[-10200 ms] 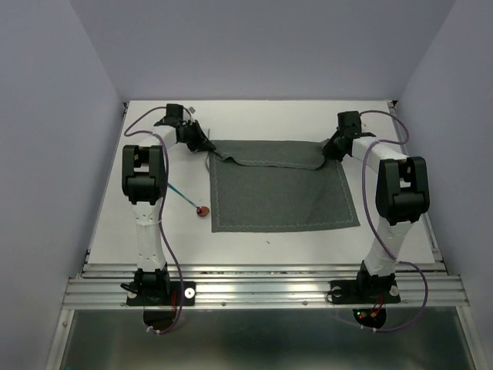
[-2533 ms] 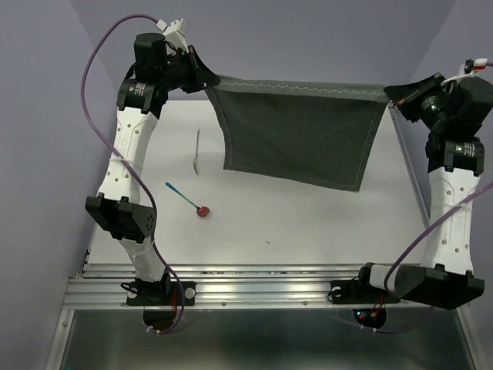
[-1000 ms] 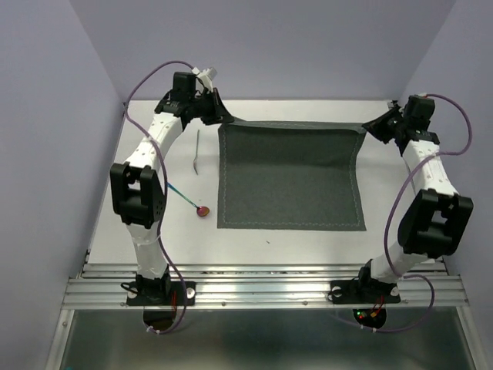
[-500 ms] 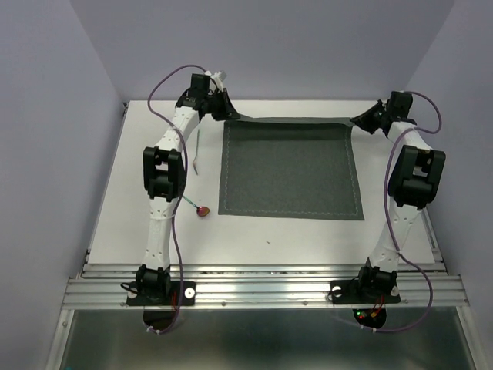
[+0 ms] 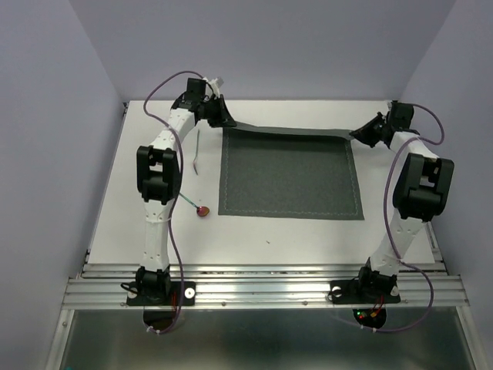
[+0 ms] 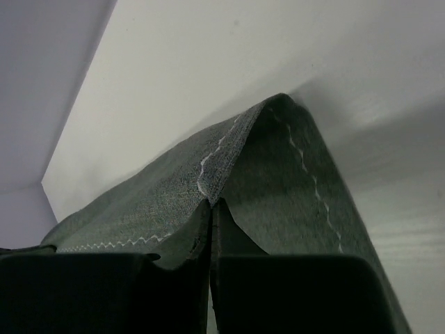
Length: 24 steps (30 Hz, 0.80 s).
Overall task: Fold the napkin into a case and place the utensils inside
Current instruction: Fold and flatten the napkin at the center of the board.
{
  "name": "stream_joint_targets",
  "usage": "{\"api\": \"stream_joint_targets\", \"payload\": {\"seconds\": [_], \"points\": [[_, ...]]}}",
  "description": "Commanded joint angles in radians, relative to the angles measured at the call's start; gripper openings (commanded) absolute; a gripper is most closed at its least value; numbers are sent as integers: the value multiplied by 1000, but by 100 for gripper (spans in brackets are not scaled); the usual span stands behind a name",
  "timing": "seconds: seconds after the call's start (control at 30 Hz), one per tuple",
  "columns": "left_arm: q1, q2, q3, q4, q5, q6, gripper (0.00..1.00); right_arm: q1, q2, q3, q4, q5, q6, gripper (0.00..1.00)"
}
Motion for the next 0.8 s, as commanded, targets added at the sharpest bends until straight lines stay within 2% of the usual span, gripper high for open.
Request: {"api": "stream_joint_targets", "payload": {"seconds": [0.0, 0.07, 0.17, 0.47, 0.77], "points": [[36, -239, -107, -67, -43, 84, 0, -31, -194, -137, 27, 72, -25, 1], [35, -288, -171, -78, -46, 93, 0, -31, -246, -198, 9, 82, -28, 1], [29, -394, -366, -70, -65, 101, 0, -31, -385, -323, -10, 99, -24, 1], [-16, -670, -823, 19, -122, 58, 0, -31, -607, -623, -63, 86, -57, 1], [-125, -802, -1034, 98, -158, -3, 0, -31, -762, -766, -126, 127, -107, 1]]}}
